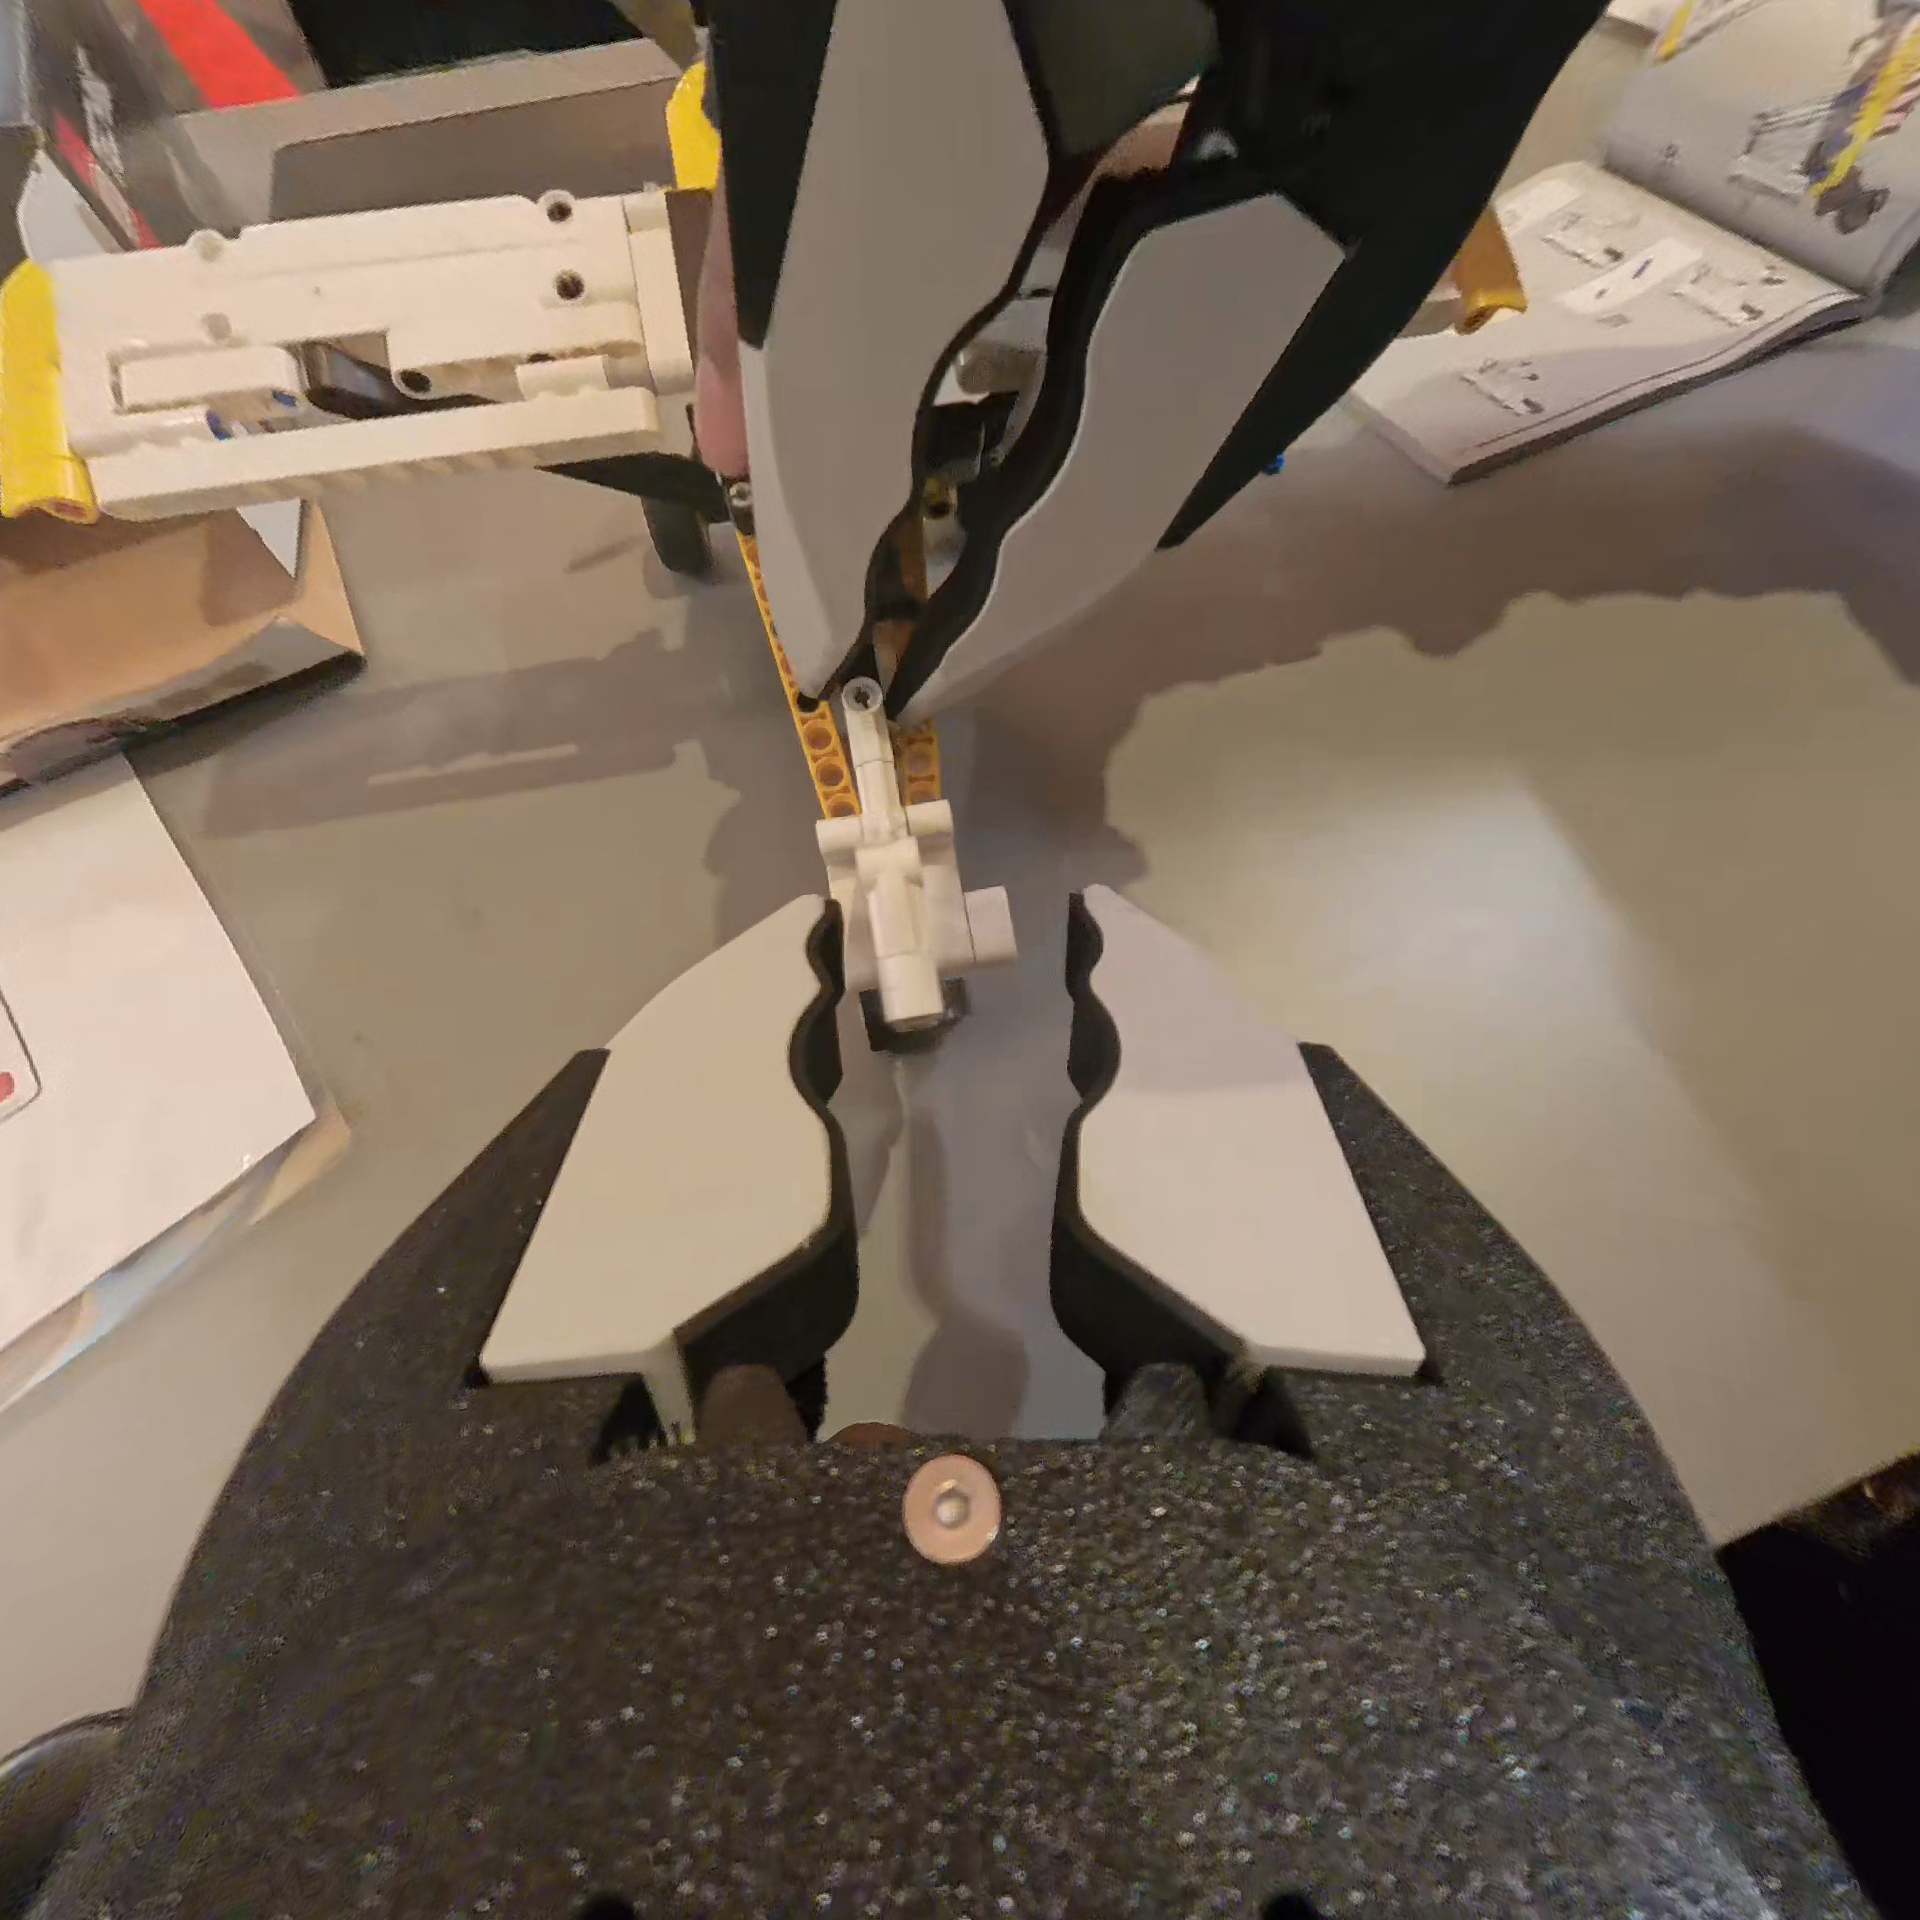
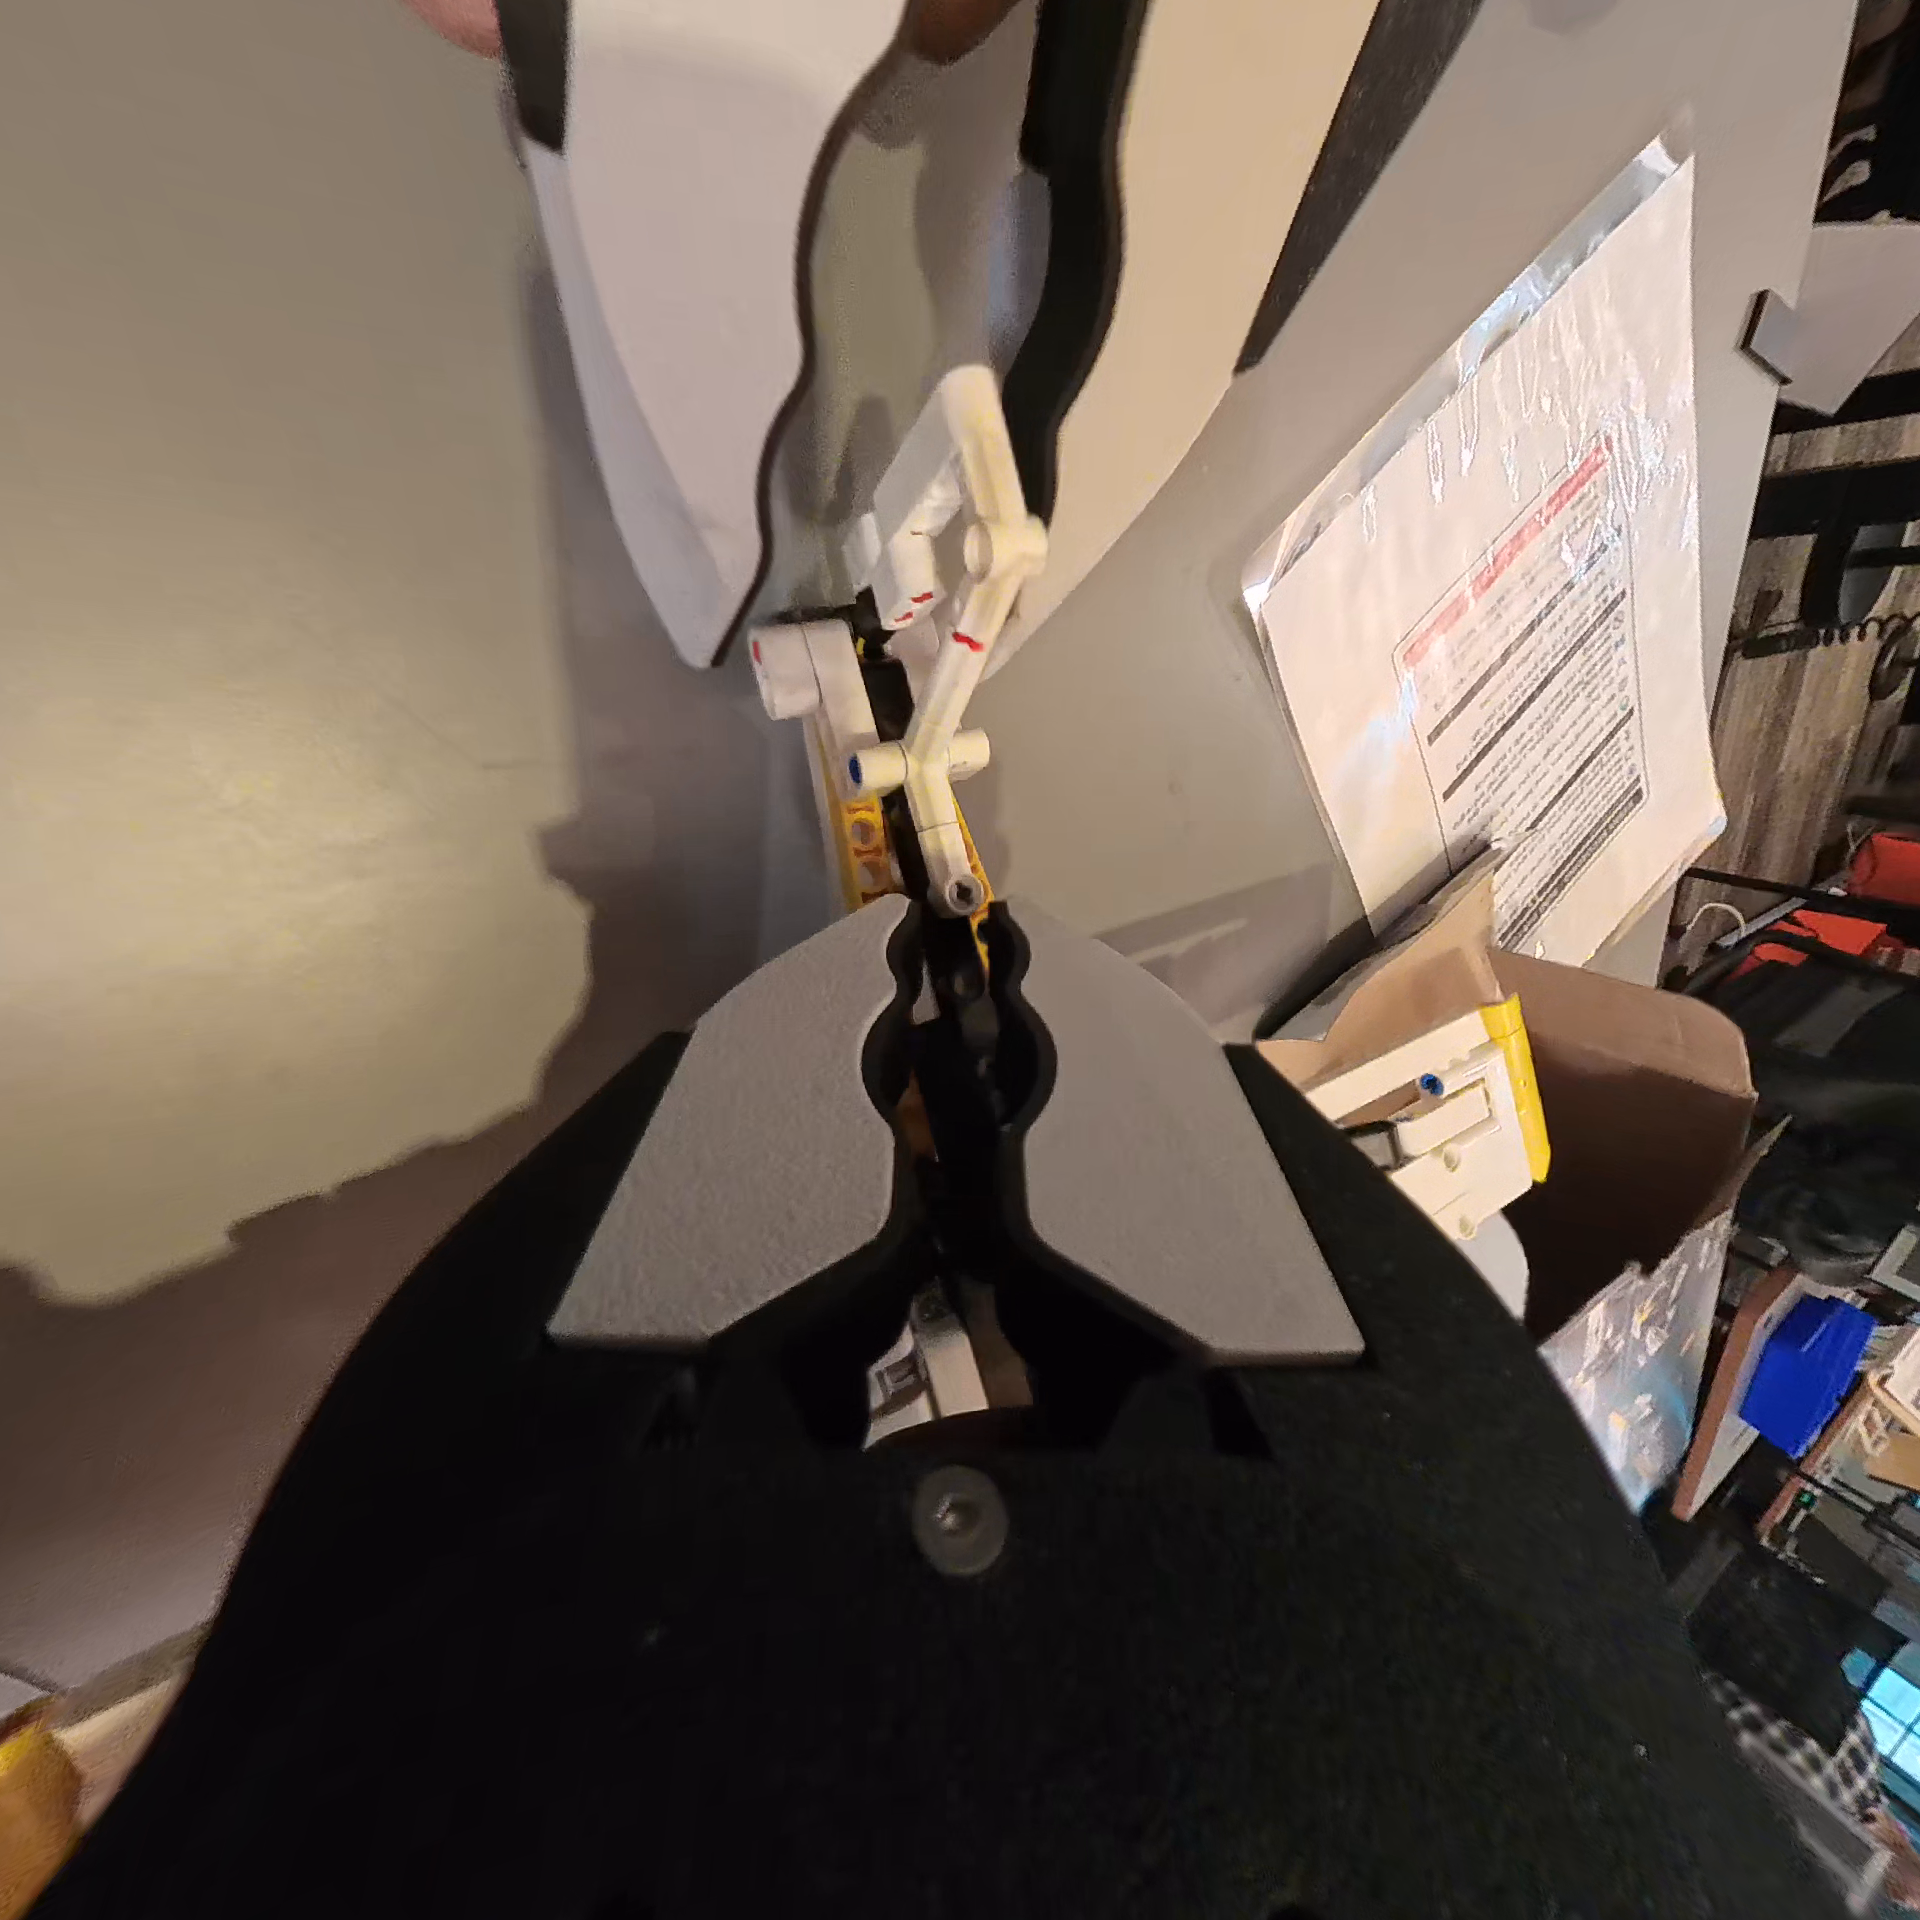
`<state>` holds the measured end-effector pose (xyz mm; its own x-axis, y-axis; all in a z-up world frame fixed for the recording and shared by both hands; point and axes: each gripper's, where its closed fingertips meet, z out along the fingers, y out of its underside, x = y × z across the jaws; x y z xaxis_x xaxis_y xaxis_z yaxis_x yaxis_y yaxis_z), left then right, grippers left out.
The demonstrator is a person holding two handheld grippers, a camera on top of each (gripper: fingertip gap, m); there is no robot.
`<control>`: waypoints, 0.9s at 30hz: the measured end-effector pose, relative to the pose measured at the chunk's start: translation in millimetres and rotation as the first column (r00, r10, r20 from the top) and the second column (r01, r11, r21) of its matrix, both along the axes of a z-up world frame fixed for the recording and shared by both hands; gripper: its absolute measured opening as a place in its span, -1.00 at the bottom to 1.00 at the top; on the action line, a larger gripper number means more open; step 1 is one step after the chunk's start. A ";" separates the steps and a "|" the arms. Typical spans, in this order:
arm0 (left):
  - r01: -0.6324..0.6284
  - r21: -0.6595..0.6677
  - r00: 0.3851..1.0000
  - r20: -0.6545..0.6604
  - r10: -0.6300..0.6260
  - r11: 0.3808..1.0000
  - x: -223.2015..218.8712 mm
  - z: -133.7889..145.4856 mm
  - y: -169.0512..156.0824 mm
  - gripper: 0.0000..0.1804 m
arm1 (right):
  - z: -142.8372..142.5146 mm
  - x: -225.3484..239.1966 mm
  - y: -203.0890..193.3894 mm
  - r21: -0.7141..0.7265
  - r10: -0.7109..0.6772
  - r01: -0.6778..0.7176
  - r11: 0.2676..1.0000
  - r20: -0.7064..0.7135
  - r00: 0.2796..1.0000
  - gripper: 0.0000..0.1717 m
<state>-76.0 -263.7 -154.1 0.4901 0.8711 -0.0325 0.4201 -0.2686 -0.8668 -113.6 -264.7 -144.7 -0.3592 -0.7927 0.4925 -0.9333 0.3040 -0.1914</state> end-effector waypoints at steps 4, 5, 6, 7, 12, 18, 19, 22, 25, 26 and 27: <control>-0.088 -0.063 0.996 -0.020 0.087 0.994 -9.0 -6.8 -4.1 -0.51 | 4.3 1.9 -1.1 -0.004 0.038 -0.038 0.999 0.029 0.999 -0.86; -0.094 -0.064 0.995 -0.017 0.093 0.993 -10.3 -7.8 -4.5 -0.51 | 6.2 2.4 -1.7 -0.005 0.043 -0.043 0.999 0.039 0.998 -0.85; -0.103 -0.062 0.995 -0.019 0.102 0.993 -11.7 -8.0 -5.5 -0.51 | 7.8 2.8 -2.3 -0.006 0.047 -0.047 0.999 0.049 0.998 -0.83; -0.105 -0.064 0.994 -0.018 0.104 0.992 -12.7 -8.2 -6.3 -0.52 | 8.3 3.2 -2.9 -0.001 0.049 -0.049 0.999 0.060 0.997 -0.83; -0.059 -0.081 0.998 -0.027 0.057 0.995 -15.0 -8.4 -2.4 -0.59 | 1.0 5.7 -4.6 0.057 0.061 -0.066 0.996 0.081 0.995 -0.82; -0.070 -0.102 0.997 -0.036 0.066 0.992 -15.5 -8.4 -2.6 -0.61 | -6.7 6.9 -2.6 0.153 0.050 -0.067 0.986 0.113 0.992 -0.86; -0.073 -0.102 0.997 -0.035 0.070 0.992 -15.9 -8.3 -2.6 -0.61 | -7.6 6.7 -2.6 0.159 0.053 -0.070 0.985 0.111 0.992 -0.85; -0.071 -0.070 0.997 -0.027 0.069 0.995 -16.0 -7.8 -2.6 -0.61 | -6.7 6.4 -3.4 0.170 0.037 -0.058 0.984 0.125 0.991 -0.87; -0.080 -0.016 0.997 0.000 0.080 0.997 -17.0 -7.3 -5.1 -0.61 | -5.6 5.0 -5.6 0.160 0.018 -0.041 0.986 0.143 0.990 -0.87; -0.083 -0.011 0.997 0.006 0.083 0.997 -17.6 -7.7 -5.2 -0.61 | -5.5 4.8 -5.9 0.161 0.012 -0.036 0.986 0.148 0.989 -0.87; -0.089 -0.006 0.996 0.007 0.089 0.996 -18.7 -7.3 -5.2 -0.60 | -5.2 5.0 -6.0 0.162 0.008 -0.034 0.986 0.154 0.988 -0.87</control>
